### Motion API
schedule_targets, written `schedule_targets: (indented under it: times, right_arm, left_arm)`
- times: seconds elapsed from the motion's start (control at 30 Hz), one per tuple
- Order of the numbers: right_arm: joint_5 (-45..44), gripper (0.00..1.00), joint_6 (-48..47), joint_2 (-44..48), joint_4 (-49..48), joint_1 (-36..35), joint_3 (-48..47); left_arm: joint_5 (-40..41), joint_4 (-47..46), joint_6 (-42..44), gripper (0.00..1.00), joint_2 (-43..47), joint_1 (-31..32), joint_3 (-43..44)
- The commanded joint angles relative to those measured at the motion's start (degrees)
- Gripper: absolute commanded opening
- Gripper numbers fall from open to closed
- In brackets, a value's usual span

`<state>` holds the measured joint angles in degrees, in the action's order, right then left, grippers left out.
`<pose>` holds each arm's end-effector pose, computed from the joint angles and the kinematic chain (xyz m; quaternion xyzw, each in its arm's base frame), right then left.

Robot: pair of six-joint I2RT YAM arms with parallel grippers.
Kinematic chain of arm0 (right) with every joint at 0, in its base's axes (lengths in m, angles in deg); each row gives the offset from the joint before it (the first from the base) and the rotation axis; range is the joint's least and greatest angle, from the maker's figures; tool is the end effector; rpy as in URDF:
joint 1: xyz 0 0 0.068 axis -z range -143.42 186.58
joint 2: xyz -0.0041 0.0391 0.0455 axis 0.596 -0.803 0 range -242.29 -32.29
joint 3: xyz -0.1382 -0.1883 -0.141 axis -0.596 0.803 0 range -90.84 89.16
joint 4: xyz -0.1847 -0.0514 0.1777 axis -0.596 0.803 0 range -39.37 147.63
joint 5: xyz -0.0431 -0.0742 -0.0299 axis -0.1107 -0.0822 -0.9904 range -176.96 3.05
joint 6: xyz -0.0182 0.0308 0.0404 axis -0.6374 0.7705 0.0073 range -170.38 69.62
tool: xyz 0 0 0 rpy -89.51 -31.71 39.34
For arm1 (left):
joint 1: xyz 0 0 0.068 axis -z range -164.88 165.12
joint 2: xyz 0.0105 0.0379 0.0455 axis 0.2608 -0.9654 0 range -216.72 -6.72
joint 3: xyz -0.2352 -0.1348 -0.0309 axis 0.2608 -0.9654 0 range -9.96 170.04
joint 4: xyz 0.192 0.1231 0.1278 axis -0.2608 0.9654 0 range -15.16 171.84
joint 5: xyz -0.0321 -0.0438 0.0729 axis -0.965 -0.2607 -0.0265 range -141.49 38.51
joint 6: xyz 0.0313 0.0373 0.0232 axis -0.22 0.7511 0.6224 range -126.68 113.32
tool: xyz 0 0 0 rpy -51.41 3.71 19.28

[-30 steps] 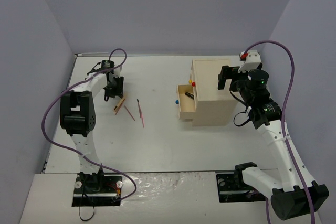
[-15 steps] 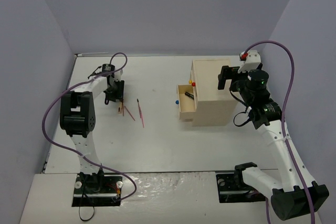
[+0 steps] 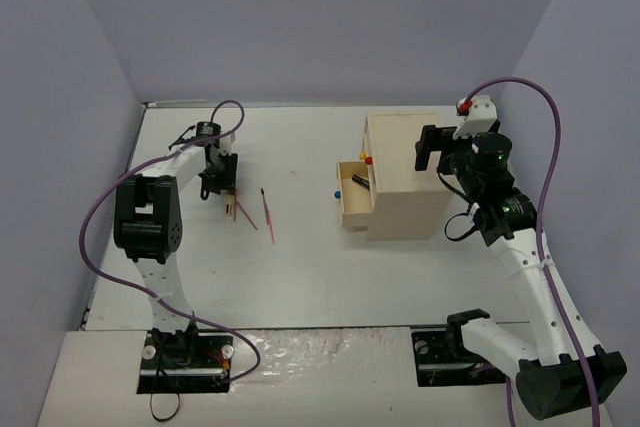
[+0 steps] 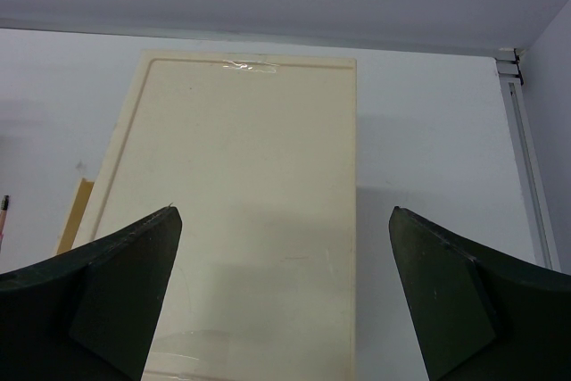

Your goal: Organize the makeup

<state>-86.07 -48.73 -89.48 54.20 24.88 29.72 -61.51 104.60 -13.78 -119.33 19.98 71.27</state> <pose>0.2241 0.0469 0.4023 -0.0681 0.7120 0.0867 0.6935 0.4125 -0.0414 0.1854 0.0029 0.9650 -0.1100 0.2381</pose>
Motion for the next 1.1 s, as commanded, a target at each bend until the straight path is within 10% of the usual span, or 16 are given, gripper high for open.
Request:
schedule_targets:
  times: [0.0,0.7,1.07]
  right_arm:
    - [0.49,1.0,0.45,1.03,-4.98,-0.34,-0.24]
    - [0.33,1.0,0.46,1.58,-4.98,-0.34,-0.17]
    - [-0.71,1.0,0.72,2.17,-4.98,-0.34,-0.33]
  left_arm:
    - [3.12,0.72,-0.87,0.38,2.1,0.15,2.19]
    - [2.37,2.87,-5.77,0.0,7.99,0.07,2.59]
    - [-10.9,-14.97,-34.27,0.0,27.87,11.46,-4.59]
